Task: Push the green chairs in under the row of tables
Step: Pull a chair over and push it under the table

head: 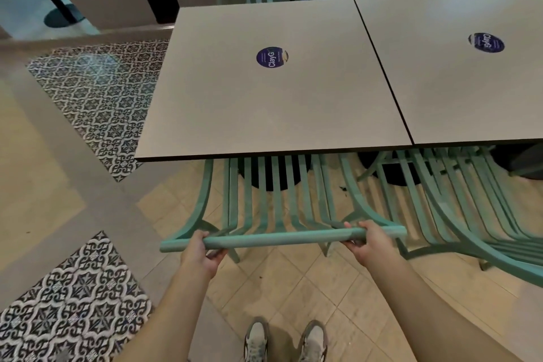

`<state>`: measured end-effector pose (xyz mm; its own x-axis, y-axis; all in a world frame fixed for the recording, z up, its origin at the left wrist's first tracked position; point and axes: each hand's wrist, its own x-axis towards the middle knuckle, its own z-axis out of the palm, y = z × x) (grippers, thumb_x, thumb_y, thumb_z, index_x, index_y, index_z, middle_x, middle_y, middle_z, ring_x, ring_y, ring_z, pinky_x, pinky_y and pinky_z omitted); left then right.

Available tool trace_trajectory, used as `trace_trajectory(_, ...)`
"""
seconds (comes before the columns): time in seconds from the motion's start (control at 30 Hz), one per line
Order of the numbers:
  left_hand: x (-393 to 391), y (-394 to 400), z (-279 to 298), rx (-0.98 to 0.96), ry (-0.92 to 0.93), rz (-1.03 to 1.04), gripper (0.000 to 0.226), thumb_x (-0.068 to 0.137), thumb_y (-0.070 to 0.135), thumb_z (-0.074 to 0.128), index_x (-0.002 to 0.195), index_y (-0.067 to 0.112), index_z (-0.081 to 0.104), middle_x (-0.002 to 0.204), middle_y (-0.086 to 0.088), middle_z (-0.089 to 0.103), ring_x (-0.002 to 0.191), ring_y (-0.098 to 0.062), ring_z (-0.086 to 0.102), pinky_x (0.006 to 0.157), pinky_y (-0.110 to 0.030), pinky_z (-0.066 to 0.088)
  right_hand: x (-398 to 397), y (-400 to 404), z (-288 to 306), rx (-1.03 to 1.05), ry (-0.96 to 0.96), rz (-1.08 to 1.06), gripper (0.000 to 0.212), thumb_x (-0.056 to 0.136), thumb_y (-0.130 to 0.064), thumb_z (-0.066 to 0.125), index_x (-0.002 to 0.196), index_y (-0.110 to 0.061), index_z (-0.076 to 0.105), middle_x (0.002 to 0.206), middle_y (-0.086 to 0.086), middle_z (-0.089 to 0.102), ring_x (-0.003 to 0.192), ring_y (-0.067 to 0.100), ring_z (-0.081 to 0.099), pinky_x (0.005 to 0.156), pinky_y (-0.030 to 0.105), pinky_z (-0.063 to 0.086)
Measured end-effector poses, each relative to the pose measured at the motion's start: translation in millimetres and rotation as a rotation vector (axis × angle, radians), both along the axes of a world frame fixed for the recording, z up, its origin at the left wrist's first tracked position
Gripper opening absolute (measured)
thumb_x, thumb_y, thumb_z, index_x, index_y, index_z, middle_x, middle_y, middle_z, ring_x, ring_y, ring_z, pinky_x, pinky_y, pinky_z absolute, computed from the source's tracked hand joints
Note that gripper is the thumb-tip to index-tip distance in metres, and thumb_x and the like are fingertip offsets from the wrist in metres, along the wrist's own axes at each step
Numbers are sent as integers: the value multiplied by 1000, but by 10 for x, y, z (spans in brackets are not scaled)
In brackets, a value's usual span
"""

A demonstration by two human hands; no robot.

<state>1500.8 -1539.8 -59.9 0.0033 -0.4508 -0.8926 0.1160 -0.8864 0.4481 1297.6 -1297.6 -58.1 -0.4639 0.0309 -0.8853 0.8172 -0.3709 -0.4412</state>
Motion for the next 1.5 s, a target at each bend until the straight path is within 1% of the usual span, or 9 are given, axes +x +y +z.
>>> trace_trajectory(0.13, 13, -37, 24, -5, -4, -4, 41, 86, 5, 59, 126, 2, 49, 116, -20, 54, 97, -38, 58, 85, -56, 53, 13, -37, 2, 8, -5, 34, 45, 90, -2, 55, 132, -7, 38, 116, 20, 57, 92, 26, 68, 83, 58, 51)
trace_trajectory(0.3, 68, -123, 66, -13, -14, -3, 46, 86, 5, 59, 130, 4, 48, 119, -22, 55, 97, -39, 59, 75, -55, 55, 108, -106, -10, 3, -5, 13, 49, 89, -1, 55, 134, -9, 37, 117, 19, 56, 95, 28, 67, 89, 59, 49)
trace_trajectory(0.57, 81, -111, 79, -3, -23, -5, 45, 86, 8, 61, 129, 5, 49, 120, -20, 56, 102, -38, 60, 83, -55, 55, 127, -124, 9, 22, 11, 29, 48, 90, -2, 56, 133, -7, 37, 117, 21, 55, 101, 32, 64, 92, 60, 46)
trace_trajectory(0.87, 80, -94, 57, -2, -4, -9, 45, 87, 7, 60, 130, 6, 46, 120, -20, 55, 105, -40, 59, 88, -56, 53, 139, -114, 40, 25, 14, 23, 48, 89, -2, 57, 133, -7, 37, 116, 21, 55, 100, 32, 64, 90, 60, 48)
trace_trajectory(1.03, 88, -81, 91, -2, 6, -7, 46, 87, 7, 61, 130, 6, 45, 122, -20, 54, 105, -40, 58, 87, -56, 53, 162, -113, 63, 22, 31, 35, 45, 89, -1, 56, 131, -6, 38, 105, 20, 56, 101, 33, 64, 90, 61, 47)
trace_trajectory(1.17, 93, -72, 89, -9, 15, -15, 47, 86, 6, 61, 131, 6, 44, 123, -19, 54, 106, -40, 58, 87, -55, 53, 156, -116, 78, 22, 21, 39, 46, 89, -1, 57, 131, -4, 39, 114, 23, 57, 100, 33, 64, 88, 61, 48)
trace_trajectory(1.27, 94, -66, 102, -6, 17, -12, 46, 87, 7, 61, 130, 6, 45, 123, -20, 53, 107, -40, 58, 87, -55, 53, 159, -103, 67, 15, 30, 34, 47, 89, -1, 57, 131, -6, 38, 112, 22, 55, 102, 33, 63, 89, 61, 48)
trace_trajectory(1.4, 92, -63, 110, -3, 13, -12, 45, 87, 7, 62, 129, 7, 46, 123, -20, 53, 108, -40, 58, 87, -55, 54, 165, -110, 76, 19, 30, 30, 52, 88, -2, 59, 135, -8, 36, 118, 22, 50, 109, 38, 57, 89, 59, 48)
trace_trajectory(1.5, 89, -75, 100, -2, 9, -11, 45, 87, 7, 61, 129, 6, 46, 124, -20, 53, 107, -40, 58, 86, -55, 54, 156, -124, 81, 28, 23, 34, 52, 88, -3, 59, 136, -7, 37, 118, 21, 50, 112, 40, 54, 91, 59, 48)
